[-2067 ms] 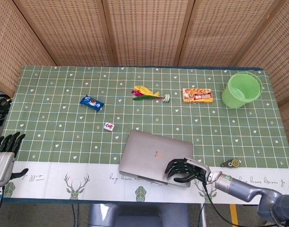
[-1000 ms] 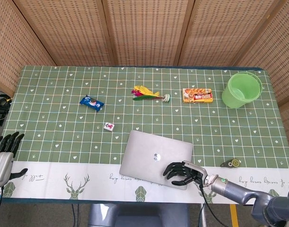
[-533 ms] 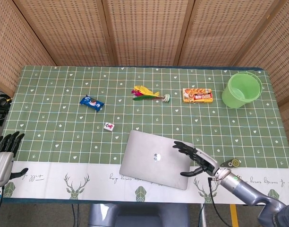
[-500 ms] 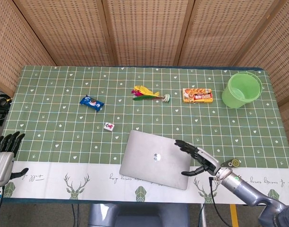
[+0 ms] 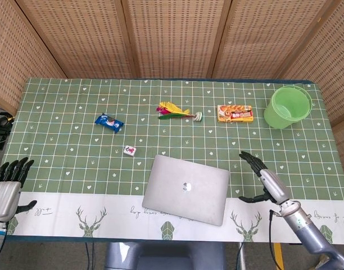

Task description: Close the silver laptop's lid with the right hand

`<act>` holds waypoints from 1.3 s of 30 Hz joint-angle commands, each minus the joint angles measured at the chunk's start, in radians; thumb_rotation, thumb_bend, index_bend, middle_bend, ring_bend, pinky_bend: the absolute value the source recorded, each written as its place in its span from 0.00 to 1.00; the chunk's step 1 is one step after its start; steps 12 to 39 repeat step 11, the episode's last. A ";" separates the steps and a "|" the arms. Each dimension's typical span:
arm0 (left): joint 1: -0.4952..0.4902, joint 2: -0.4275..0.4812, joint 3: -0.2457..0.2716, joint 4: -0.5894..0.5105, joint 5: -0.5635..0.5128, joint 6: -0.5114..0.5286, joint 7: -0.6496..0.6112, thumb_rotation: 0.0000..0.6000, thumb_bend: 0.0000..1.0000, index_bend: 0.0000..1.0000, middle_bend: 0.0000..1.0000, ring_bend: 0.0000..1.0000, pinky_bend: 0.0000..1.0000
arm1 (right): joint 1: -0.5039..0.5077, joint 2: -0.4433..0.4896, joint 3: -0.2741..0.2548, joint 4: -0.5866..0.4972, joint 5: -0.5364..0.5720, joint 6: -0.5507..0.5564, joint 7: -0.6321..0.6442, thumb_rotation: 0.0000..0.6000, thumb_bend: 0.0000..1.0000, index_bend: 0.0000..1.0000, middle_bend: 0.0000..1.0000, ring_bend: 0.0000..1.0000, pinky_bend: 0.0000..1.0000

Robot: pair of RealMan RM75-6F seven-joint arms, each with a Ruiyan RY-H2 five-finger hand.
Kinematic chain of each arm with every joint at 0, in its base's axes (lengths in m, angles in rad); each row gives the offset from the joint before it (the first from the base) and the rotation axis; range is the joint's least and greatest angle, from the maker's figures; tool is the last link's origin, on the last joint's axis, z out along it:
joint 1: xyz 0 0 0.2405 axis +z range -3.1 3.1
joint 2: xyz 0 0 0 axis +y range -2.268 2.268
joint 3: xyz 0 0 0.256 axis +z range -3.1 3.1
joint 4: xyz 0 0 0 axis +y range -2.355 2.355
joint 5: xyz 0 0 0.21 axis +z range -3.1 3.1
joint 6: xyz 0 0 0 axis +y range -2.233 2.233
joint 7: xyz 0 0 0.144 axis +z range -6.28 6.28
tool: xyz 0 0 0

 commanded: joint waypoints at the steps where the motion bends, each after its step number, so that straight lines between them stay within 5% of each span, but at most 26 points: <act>1: 0.002 -0.005 0.000 0.005 0.005 0.007 0.003 1.00 0.00 0.00 0.00 0.00 0.00 | -0.122 -0.026 0.046 0.034 0.072 0.129 -0.340 1.00 0.16 0.00 0.00 0.00 0.00; 4: 0.007 -0.009 0.001 0.013 0.009 0.017 -0.001 1.00 0.00 0.00 0.00 0.00 0.00 | -0.186 -0.045 0.063 0.064 0.089 0.223 -0.531 1.00 0.16 0.00 0.00 0.00 0.00; 9: 0.011 -0.012 0.002 0.025 0.015 0.022 -0.012 1.00 0.00 0.00 0.00 0.00 0.00 | -0.234 -0.066 0.084 0.080 0.084 0.282 -0.633 1.00 0.16 0.00 0.00 0.00 0.00; 39: 0.012 -0.013 0.003 0.030 0.015 0.022 -0.017 1.00 0.00 0.00 0.00 0.00 0.00 | -0.249 -0.066 0.093 0.080 0.082 0.294 -0.641 1.00 0.16 0.00 0.00 0.00 0.00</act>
